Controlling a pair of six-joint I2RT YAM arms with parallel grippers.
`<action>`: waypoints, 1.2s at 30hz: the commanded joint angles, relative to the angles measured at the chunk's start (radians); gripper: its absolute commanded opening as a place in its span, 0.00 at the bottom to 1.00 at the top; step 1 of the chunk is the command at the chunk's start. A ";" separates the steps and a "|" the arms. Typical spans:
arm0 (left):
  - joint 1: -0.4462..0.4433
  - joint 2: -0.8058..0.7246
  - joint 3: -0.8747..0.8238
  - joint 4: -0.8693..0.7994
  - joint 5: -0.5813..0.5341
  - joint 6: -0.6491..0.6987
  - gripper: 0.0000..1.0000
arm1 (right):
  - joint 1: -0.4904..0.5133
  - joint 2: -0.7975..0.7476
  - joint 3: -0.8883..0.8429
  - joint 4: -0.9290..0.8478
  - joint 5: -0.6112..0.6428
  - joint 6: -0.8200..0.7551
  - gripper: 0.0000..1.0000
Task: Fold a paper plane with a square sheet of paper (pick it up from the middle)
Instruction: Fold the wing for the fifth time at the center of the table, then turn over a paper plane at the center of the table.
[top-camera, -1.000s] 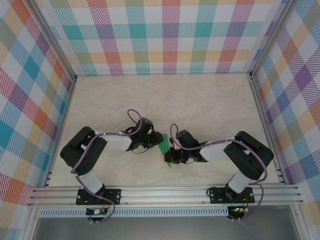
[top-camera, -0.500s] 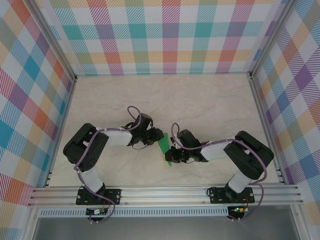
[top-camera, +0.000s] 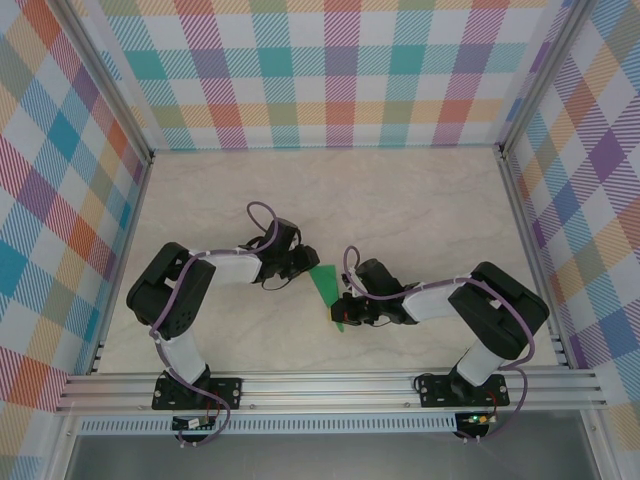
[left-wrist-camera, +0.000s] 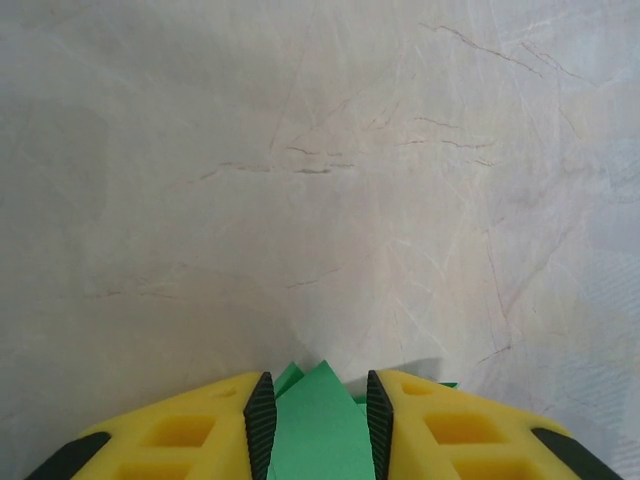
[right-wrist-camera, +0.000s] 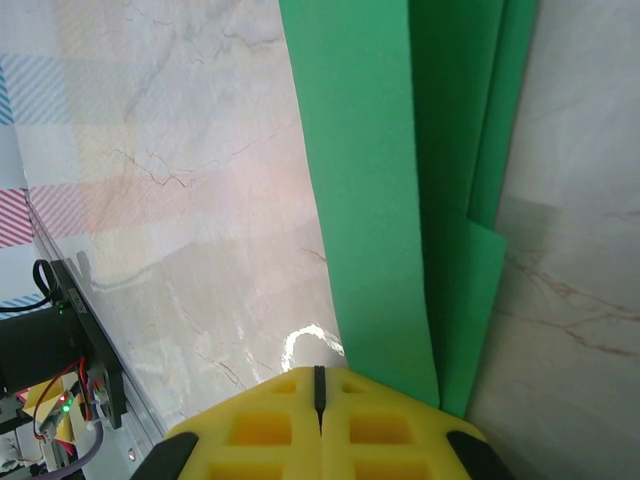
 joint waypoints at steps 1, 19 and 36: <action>0.040 -0.004 0.012 -0.078 -0.102 0.038 0.34 | -0.006 -0.001 -0.046 -0.150 0.007 -0.028 0.08; -0.290 -0.306 0.082 -0.541 -0.404 -0.033 0.64 | -0.096 -0.602 -0.034 -0.622 0.273 -0.125 0.41; -0.476 0.122 0.526 -0.897 -0.631 -0.109 0.75 | -0.189 -0.756 -0.182 -0.642 0.220 -0.068 0.54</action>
